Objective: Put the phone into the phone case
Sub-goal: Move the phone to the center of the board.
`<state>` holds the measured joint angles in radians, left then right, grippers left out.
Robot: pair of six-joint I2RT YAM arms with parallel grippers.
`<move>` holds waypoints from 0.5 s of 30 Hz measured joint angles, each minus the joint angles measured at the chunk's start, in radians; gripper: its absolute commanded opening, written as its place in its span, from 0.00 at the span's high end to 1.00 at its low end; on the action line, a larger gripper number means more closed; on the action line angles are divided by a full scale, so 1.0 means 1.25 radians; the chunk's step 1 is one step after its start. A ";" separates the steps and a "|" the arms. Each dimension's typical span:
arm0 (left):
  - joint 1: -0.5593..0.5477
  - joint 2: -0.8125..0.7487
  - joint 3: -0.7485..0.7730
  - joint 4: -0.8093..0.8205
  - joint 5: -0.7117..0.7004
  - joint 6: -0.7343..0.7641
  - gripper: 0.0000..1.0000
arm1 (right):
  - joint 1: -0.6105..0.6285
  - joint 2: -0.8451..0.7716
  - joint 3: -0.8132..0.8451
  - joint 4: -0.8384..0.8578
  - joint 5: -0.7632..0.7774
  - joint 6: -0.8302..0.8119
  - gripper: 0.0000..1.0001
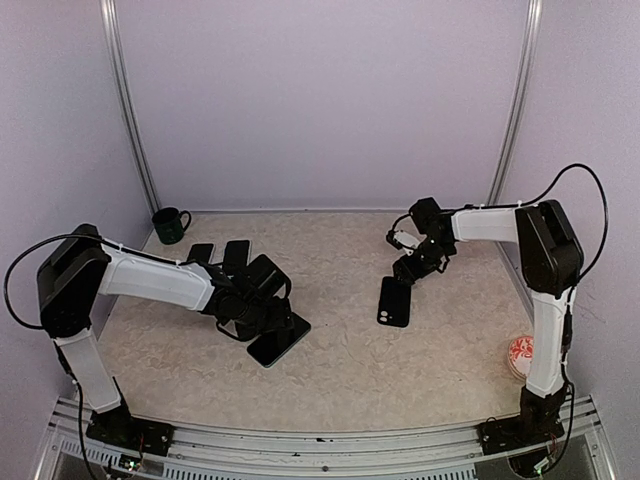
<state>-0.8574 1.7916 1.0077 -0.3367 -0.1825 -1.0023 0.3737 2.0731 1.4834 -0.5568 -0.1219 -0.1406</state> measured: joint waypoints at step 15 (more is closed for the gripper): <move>-0.035 0.043 0.062 0.012 0.064 -0.024 0.17 | 0.000 0.025 0.011 -0.008 -0.019 -0.027 0.81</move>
<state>-0.9009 1.8454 1.0847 -0.3222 -0.1020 -1.0321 0.3737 2.1040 1.4971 -0.5667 -0.1455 -0.1741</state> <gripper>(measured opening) 0.826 0.230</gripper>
